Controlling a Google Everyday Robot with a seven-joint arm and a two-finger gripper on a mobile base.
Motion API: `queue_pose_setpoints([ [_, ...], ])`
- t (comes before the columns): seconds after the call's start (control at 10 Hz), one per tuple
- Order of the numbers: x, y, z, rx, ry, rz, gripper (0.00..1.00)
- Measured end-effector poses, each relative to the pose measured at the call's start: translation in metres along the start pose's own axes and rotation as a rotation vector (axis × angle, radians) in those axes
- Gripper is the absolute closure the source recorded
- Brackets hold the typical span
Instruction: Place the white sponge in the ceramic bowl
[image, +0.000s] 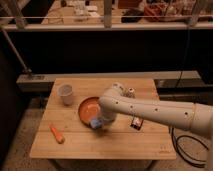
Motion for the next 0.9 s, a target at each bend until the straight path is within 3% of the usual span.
queue_pose_setpoints([
  [0.9,-0.003,-0.02,-0.007,-0.011,-0.016,-0.01,0.88],
])
